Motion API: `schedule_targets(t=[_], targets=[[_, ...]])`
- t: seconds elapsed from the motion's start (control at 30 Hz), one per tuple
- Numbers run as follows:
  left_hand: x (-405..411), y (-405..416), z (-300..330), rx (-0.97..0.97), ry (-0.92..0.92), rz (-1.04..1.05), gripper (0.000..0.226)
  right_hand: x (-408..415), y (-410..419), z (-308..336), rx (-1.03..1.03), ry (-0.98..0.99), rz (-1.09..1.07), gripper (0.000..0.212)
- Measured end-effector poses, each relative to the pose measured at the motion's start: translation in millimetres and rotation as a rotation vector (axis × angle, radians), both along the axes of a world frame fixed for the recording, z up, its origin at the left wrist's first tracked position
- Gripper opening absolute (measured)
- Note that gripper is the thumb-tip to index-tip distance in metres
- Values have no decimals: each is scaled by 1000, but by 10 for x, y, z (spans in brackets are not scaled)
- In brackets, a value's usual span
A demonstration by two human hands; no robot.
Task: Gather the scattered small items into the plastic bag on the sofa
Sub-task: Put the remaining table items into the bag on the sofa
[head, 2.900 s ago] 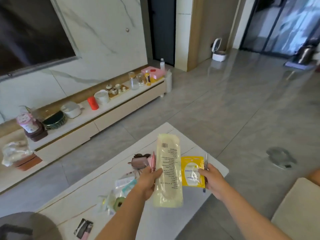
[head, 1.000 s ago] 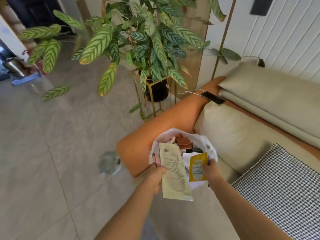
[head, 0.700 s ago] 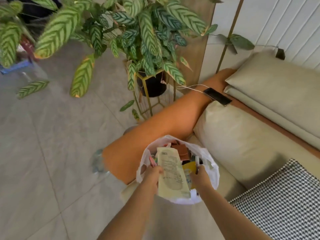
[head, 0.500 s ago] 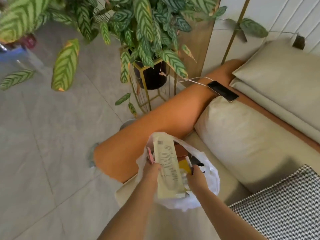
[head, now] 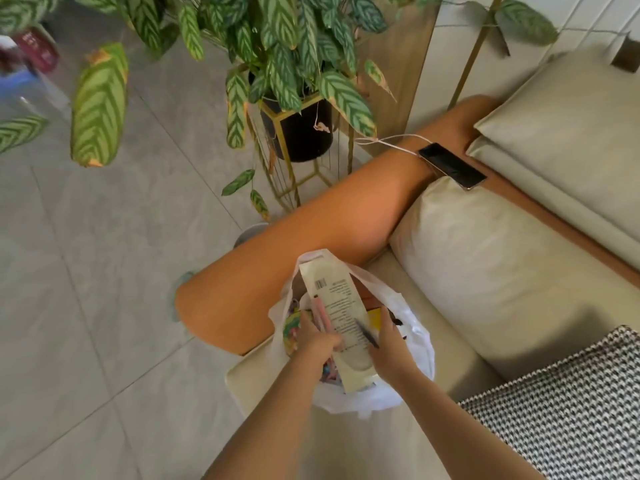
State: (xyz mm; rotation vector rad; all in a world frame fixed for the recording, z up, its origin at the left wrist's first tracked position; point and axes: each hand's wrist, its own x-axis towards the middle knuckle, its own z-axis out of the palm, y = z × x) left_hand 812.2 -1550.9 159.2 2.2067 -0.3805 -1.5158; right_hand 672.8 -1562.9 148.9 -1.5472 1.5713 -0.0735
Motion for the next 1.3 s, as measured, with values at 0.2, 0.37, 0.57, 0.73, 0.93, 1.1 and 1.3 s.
schedule_targets(t=[0.2, 0.37, 0.57, 0.73, 0.93, 1.1, 1.3], targets=[[113, 305, 28, -102, -289, -435, 60, -51, 119, -16, -146, 146, 253, 81], [203, 564, 17, -59, -295, -678, 63, -71, 149, -90, -80, 187, 357, 75], [274, 744, 48, 66, -427, -967, 30, -28, 299, -127, -137, 320, 559, 64], [314, 793, 246, -28, -358, -891, 28, 68, 432, -34, -153, 312, 383, 60], [356, 936, 542, -136, -300, -796, 24, 51, 582, 221, -110, 240, 181, 57], [344, 1279, 788, -238, -273, -770, 26, -24, 916, 515, -103, 228, 117, 52], [450, 1992, 954, -361, -313, -741, 27, 74, 1622, 913, -115, 184, 133, 46]])
